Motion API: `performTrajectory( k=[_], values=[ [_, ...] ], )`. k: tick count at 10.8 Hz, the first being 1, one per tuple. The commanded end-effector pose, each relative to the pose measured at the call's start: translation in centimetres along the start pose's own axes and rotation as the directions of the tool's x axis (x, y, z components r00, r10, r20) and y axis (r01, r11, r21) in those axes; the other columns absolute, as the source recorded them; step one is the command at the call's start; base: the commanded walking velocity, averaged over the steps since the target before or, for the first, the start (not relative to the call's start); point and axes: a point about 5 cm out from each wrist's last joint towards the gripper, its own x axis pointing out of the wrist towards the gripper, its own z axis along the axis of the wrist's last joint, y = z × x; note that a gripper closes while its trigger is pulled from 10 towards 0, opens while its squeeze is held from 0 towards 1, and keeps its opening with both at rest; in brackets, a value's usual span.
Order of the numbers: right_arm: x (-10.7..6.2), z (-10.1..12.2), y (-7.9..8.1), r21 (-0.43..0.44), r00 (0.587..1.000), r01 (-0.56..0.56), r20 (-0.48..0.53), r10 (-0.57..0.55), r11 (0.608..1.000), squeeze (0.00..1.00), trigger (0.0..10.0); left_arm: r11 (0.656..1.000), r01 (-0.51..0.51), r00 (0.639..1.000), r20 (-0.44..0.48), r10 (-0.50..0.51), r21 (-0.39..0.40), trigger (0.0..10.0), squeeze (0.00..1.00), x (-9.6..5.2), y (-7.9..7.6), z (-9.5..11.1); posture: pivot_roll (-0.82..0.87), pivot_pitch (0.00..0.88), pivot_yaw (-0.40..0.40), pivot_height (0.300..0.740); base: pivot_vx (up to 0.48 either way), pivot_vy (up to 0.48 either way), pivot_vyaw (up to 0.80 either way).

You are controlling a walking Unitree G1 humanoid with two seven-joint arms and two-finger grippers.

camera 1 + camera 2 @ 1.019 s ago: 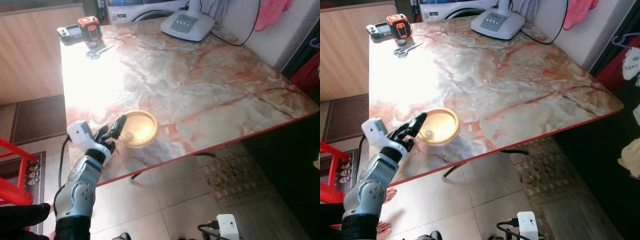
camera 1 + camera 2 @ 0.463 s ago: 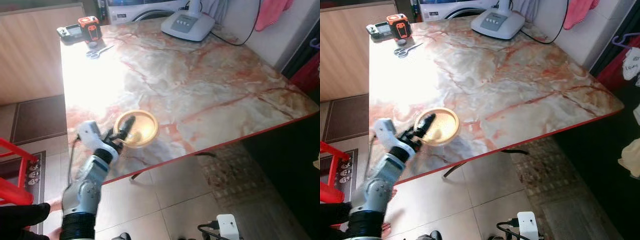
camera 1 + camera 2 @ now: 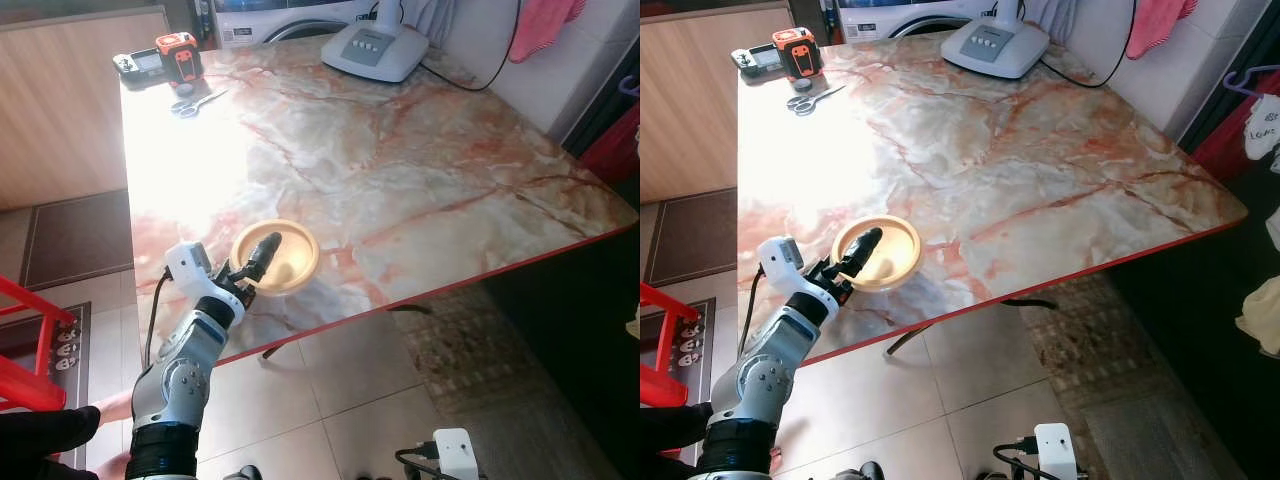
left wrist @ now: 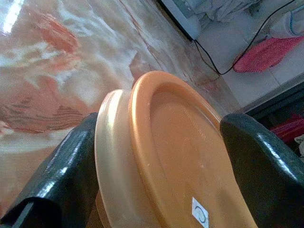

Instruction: Restocking fridge

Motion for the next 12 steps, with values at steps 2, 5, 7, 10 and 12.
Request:
performTrajectory(
  k=[2, 5, 7, 10, 12],
  values=[
    [-0.20, -0.76, -0.14, 0.004, 1.000, 0.006, -0.022, -0.006, 1.000, 0.00, 10.0, 1.000, 0.001, 1.000, -0.030, -0.002, -0.014, 5.7, 0.00, 0.03, 0.03, -0.77, -0.11, 0.166, -0.044, 0.740, 0.000, 0.000, 0.00],
    [-0.19, -0.74, -0.13, 0.005, 1.000, 0.006, -0.021, -0.005, 1.000, 0.00, 10.0, 1.000, -0.005, 0.999, -0.040, 0.005, -0.007, 10.0, 0.00, 0.02, 0.11, -1.07, -0.11, 0.168, -0.045, 0.740, 0.000, 0.000, 0.00],
    [-0.20, -0.76, -0.15, 0.005, 1.000, 0.007, -0.022, -0.006, 1.000, 0.00, 10.0, 1.000, -0.010, 1.000, -0.025, 0.010, -0.009, 1.1, 0.00, 0.13, 0.07, -0.90, -0.11, 0.169, -0.046, 0.740, 0.000, 0.000, 0.00],
    [-0.19, -0.73, -0.15, 0.004, 1.000, 0.005, -0.021, -0.005, 1.000, 0.00, 10.0, 1.000, -0.013, 1.000, -0.015, 0.013, -0.007, 0.0, 0.00, 0.19, 0.11, -0.74, -0.11, 0.172, -0.047, 0.740, 0.000, 0.000, 0.00],
    [-0.19, -0.71, -0.15, 0.003, 1.000, 0.006, -0.021, -0.006, 1.000, 0.00, 10.0, 1.000, -0.015, 1.000, -0.005, 0.015, -0.005, 0.0, 0.00, 0.22, 0.11, -0.63, -0.11, 0.172, -0.047, 0.740, 0.000, 0.000, 0.00]
  ],
)
